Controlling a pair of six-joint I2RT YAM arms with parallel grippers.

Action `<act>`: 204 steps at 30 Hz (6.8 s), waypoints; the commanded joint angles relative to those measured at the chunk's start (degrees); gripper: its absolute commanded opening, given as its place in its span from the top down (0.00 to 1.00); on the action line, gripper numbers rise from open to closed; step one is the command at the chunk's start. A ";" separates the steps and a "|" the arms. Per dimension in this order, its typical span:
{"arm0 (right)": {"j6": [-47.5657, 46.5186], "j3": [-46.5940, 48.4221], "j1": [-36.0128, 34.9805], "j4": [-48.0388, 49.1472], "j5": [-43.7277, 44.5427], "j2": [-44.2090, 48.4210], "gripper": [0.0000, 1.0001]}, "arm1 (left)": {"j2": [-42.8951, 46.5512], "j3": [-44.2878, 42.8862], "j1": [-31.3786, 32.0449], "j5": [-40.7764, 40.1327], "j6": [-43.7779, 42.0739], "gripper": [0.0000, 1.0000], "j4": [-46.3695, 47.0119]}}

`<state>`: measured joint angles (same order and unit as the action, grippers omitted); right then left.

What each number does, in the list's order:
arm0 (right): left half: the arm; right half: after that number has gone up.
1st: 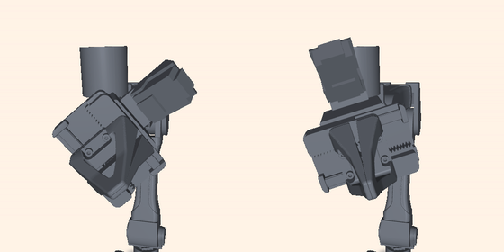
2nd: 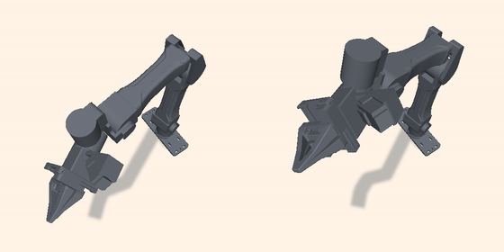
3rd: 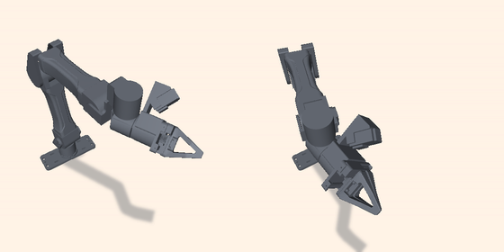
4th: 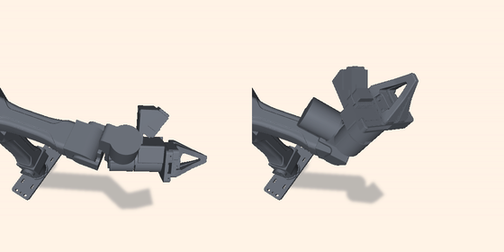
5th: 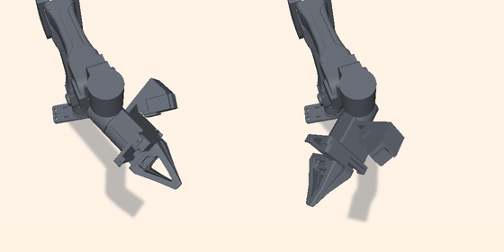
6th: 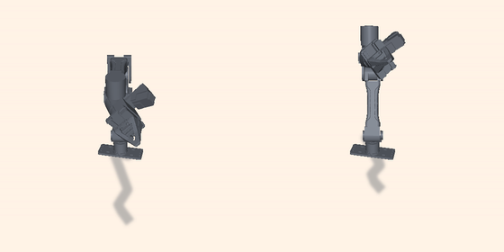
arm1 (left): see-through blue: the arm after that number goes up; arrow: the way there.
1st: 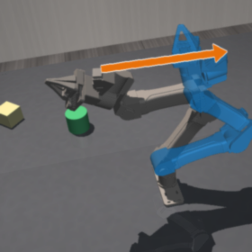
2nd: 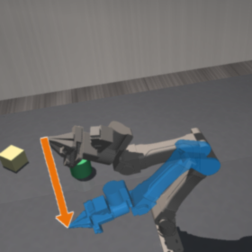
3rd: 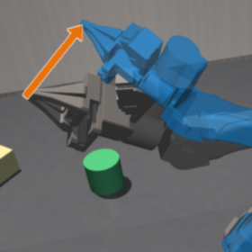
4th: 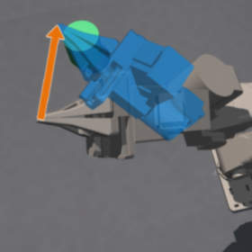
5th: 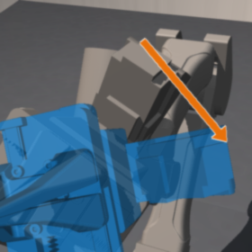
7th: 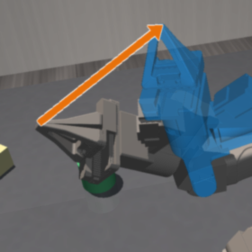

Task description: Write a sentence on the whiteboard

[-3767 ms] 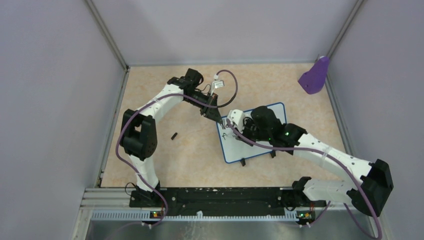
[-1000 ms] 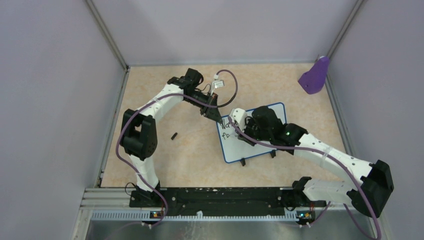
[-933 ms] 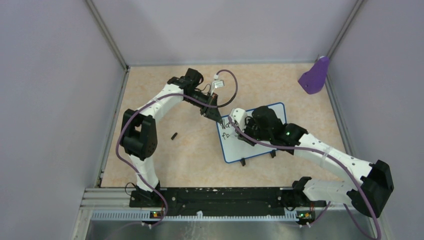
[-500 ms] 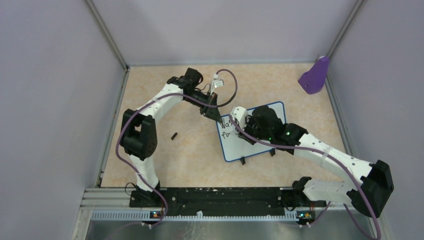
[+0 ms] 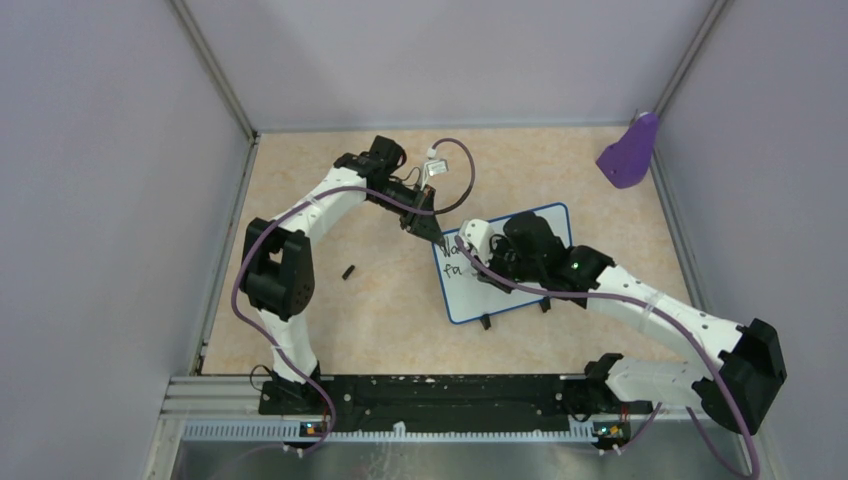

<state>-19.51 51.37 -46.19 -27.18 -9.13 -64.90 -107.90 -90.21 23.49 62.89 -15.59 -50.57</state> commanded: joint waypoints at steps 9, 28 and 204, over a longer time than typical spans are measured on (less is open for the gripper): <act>0.53 2.76 1.01 -0.17 1.48 3.79 1.00 | -0.12 -1.37 -0.28 -0.59 -0.84 1.00 -0.14; 0.77 1.18 1.21 2.45 3.13 0.79 1.00 | 0.23 -1.10 -0.28 -0.65 -0.91 1.00 0.01; 0.57 5.33 4.97 -2.60 3.33 1.84 1.00 | -0.71 -1.90 -0.28 0.03 -1.54 1.00 -0.05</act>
<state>-19.33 55.68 -41.12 -32.42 -5.80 -62.13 -108.27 -90.37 23.40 63.64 -15.79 -50.76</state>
